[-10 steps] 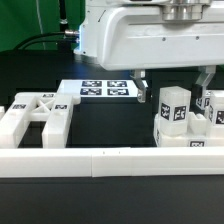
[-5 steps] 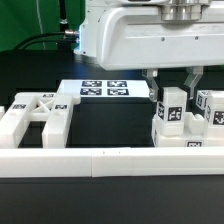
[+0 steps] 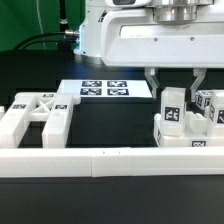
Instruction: Assemble chair
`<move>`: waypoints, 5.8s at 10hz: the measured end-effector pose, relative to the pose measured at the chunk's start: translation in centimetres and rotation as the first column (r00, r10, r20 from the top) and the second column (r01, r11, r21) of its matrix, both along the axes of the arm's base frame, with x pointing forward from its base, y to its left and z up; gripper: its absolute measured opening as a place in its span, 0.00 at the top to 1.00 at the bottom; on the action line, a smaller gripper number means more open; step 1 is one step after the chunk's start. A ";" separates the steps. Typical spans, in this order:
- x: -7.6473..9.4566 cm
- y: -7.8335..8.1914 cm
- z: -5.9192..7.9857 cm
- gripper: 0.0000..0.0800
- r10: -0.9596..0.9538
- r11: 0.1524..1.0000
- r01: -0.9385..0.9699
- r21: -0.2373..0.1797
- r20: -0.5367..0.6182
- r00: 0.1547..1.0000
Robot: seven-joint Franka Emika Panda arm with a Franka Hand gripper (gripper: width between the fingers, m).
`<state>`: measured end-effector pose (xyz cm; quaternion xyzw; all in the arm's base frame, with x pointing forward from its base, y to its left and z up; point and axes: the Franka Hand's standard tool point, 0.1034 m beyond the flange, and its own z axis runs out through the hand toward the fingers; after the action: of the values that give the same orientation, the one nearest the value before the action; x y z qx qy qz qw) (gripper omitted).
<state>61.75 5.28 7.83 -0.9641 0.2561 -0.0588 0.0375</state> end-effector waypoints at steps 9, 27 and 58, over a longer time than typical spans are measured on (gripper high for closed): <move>0.1 -0.2 0.0 0.24 -0.182 0.983 0.182 0.009 -0.009 0.983; 1.1 -0.5 0.2 0.64 0.627 0.768 -0.622 -0.152 -0.019 0.779; 1.1 -0.7 0.1 0.45 0.796 0.584 -0.792 -0.180 -0.063 0.602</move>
Offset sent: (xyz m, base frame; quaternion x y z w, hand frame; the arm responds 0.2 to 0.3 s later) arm 0.0002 0.0014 0.0006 -0.0188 0.0005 0.1238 0.9921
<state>62.81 4.60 7.92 -0.9750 -0.2084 -0.0718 -0.0290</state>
